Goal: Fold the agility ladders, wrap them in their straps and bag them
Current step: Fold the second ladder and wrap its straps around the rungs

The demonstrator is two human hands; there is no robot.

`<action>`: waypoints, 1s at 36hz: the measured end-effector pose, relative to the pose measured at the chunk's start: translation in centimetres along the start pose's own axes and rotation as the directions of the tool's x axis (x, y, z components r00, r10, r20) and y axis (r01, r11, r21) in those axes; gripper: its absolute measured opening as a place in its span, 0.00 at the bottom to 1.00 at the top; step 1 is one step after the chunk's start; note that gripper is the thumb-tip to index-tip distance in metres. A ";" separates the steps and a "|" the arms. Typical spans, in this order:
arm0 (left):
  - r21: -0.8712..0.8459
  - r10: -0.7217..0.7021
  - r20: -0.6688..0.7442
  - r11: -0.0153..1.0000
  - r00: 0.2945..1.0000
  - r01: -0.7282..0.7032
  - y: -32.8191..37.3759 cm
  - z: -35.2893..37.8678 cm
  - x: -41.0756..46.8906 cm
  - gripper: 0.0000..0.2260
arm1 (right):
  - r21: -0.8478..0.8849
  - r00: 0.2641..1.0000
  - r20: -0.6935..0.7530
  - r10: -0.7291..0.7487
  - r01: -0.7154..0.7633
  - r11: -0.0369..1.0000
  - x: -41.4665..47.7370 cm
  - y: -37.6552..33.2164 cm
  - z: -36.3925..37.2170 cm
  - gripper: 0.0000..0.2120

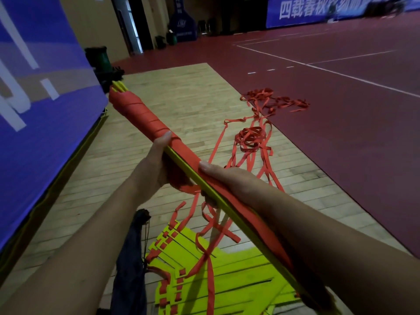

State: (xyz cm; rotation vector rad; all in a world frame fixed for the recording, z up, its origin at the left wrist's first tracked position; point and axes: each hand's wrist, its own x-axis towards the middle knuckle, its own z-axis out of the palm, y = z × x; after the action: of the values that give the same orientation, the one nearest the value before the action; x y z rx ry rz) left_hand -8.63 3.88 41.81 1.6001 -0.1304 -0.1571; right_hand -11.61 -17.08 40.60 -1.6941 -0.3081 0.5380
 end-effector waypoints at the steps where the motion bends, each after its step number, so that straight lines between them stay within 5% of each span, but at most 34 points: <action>1: 0.100 -0.048 0.036 0.994 0.998 0.045 0.2 -0.5 0.0 0.37 | -0.057 0.998 -0.052 -0.018 0.015 0.998 -0.1 0.0 0.0 0.33; 3: 0.297 -0.155 0.049 0.945 0.987 0.134 0.2 -1.1 0.0 0.46 | -0.143 0.988 -0.147 -0.043 0.022 0.990 0.0 0.0 0.1 0.34; 6: 0.406 -0.223 -0.001 0.891 0.975 0.204 -0.1 -0.7 -0.2 0.41 | -0.175 0.967 -0.245 -0.063 0.020 0.984 0.3 0.3 0.4 0.28; 15: 0.229 -0.157 -0.116 0.957 0.981 0.180 -1.1 2.6 0.0 0.19 | -0.253 0.982 -0.180 0.063 -0.108 0.961 1.1 1.4 0.8 0.26; 18: 0.203 -0.151 -0.090 0.965 0.984 0.166 -1.3 3.0 -0.1 0.17 | -0.217 0.985 -0.162 0.067 -0.101 0.971 1.3 1.6 1.3 0.25; 21: 0.202 -0.126 -0.081 0.969 0.989 0.140 -1.7 3.4 -0.3 0.17 | -0.357 0.982 -0.187 0.035 -0.102 0.928 1.4 1.6 1.9 0.24; 27: 0.119 -0.066 -0.259 0.988 0.964 0.099 -1.7 3.3 -0.1 0.25 | -0.492 0.969 -0.243 -0.032 -0.095 0.865 1.7 1.4 2.9 0.24; 32: 0.035 -0.029 -0.276 0.999 0.961 0.040 -1.5 3.1 -0.1 0.23 | -0.411 0.989 -0.151 0.004 -0.067 0.909 1.5 0.8 2.3 0.25; 36: -0.051 0.050 -0.168 0.997 0.984 -0.060 -1.3 2.1 -0.3 0.16 | -0.058 0.996 -0.024 0.089 -0.091 0.994 0.6 0.3 0.6 0.33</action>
State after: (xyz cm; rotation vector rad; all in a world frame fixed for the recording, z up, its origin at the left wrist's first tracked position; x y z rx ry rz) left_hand -9.29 1.92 40.46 1.5448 -0.0396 0.0165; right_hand -11.47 -16.33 40.16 -1.7762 -0.2350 0.5818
